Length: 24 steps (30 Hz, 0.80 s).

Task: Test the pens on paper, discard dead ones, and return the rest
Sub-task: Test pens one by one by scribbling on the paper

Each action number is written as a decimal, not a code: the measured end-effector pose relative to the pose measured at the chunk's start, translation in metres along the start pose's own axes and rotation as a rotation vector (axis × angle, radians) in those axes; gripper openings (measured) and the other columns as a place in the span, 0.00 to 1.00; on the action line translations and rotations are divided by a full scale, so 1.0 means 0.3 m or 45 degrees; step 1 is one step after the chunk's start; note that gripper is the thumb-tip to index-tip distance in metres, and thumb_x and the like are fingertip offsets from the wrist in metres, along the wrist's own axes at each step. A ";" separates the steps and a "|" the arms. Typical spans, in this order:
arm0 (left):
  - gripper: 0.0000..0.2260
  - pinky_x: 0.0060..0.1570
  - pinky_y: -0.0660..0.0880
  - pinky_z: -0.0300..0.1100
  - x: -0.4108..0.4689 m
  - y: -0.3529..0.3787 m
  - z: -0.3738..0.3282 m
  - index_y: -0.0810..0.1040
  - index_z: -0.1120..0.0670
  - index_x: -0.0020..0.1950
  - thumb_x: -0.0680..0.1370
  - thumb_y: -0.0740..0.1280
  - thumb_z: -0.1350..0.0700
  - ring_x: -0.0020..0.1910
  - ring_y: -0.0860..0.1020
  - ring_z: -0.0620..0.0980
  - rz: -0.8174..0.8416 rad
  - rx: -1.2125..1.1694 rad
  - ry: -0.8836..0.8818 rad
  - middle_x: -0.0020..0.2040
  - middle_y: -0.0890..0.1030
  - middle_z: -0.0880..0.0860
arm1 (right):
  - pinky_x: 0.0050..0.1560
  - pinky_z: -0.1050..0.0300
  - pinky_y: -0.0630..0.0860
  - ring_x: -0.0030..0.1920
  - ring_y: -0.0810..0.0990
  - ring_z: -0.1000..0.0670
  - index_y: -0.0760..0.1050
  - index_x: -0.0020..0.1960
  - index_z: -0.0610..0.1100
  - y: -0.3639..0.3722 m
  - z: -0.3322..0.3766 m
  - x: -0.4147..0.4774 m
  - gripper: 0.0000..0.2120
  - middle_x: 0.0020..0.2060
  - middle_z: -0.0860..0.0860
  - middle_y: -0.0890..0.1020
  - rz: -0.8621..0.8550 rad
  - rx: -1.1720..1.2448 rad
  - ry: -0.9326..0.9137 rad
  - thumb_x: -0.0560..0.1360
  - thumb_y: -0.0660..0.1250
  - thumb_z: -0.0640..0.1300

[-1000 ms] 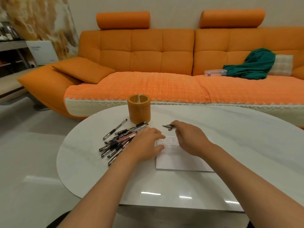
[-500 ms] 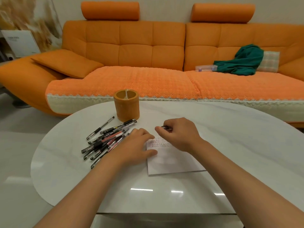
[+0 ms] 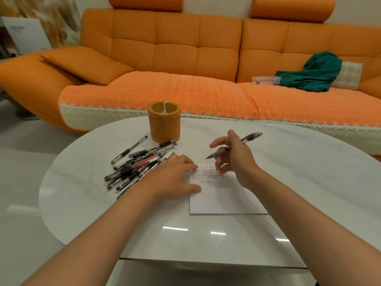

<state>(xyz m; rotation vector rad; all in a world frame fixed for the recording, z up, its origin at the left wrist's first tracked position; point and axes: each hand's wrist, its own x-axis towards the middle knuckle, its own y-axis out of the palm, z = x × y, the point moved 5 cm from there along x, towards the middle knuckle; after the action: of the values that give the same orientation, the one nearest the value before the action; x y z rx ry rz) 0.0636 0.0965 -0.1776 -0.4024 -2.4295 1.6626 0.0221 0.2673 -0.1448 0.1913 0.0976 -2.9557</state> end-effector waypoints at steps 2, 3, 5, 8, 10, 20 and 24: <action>0.30 0.68 0.67 0.46 -0.005 -0.004 0.007 0.69 0.46 0.75 0.75 0.68 0.37 0.68 0.64 0.42 -0.036 -0.029 0.012 0.68 0.68 0.41 | 0.29 0.55 0.71 0.25 0.75 0.44 0.79 0.47 0.39 0.010 -0.050 -0.003 0.30 0.27 0.43 0.76 0.032 0.047 0.077 0.84 0.47 0.58; 0.29 0.68 0.67 0.44 -0.009 -0.007 0.012 0.70 0.46 0.74 0.75 0.69 0.38 0.68 0.64 0.42 -0.047 -0.044 0.018 0.68 0.68 0.41 | 0.28 0.55 0.71 0.26 0.76 0.43 0.79 0.47 0.39 0.012 -0.071 -0.004 0.29 0.29 0.42 0.78 0.042 0.053 0.088 0.84 0.48 0.58; 0.28 0.68 0.66 0.43 -0.018 -0.011 0.017 0.73 0.47 0.73 0.75 0.70 0.39 0.67 0.64 0.41 -0.045 -0.067 0.032 0.66 0.70 0.41 | 0.27 0.55 0.71 0.28 0.78 0.43 0.79 0.46 0.38 0.011 -0.095 -0.009 0.25 0.33 0.41 0.82 0.045 0.026 0.057 0.84 0.53 0.55; 0.28 0.68 0.66 0.43 -0.027 -0.015 0.021 0.74 0.46 0.72 0.74 0.71 0.38 0.67 0.64 0.40 -0.045 -0.087 0.039 0.65 0.70 0.40 | 0.27 0.55 0.69 0.32 0.79 0.44 0.79 0.48 0.39 0.005 -0.101 -0.017 0.09 0.37 0.41 0.84 0.075 -0.139 -0.025 0.78 0.67 0.45; 0.28 0.67 0.66 0.42 -0.029 -0.013 0.022 0.75 0.46 0.71 0.73 0.71 0.38 0.66 0.65 0.40 -0.062 -0.088 0.042 0.65 0.71 0.40 | 0.28 0.55 0.69 0.30 0.76 0.46 0.78 0.46 0.40 0.007 -0.101 -0.024 0.03 0.33 0.40 0.81 0.096 -0.297 -0.068 0.73 0.68 0.36; 0.23 0.63 0.70 0.44 -0.038 0.001 0.035 0.76 0.40 0.67 0.72 0.70 0.38 0.64 0.65 0.39 -0.126 -0.164 0.085 0.63 0.71 0.39 | 0.27 0.60 0.68 0.24 0.71 0.48 0.70 0.38 0.33 0.108 -0.102 -0.038 0.04 0.23 0.44 0.74 0.306 -0.483 -0.230 0.70 0.65 0.30; 0.23 0.65 0.69 0.45 -0.038 0.010 0.045 0.76 0.40 0.67 0.73 0.70 0.39 0.65 0.64 0.39 -0.111 -0.176 0.088 0.63 0.70 0.39 | 0.28 0.59 0.67 0.25 0.71 0.50 0.71 0.37 0.36 0.110 -0.110 -0.027 0.06 0.24 0.47 0.74 0.333 -0.538 -0.264 0.70 0.68 0.32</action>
<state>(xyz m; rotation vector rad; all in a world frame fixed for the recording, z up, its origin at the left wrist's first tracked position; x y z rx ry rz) 0.0710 0.0820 -0.1851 -0.3609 -2.4815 1.4275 0.0400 0.2390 -0.1782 -0.1492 0.6088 -2.6008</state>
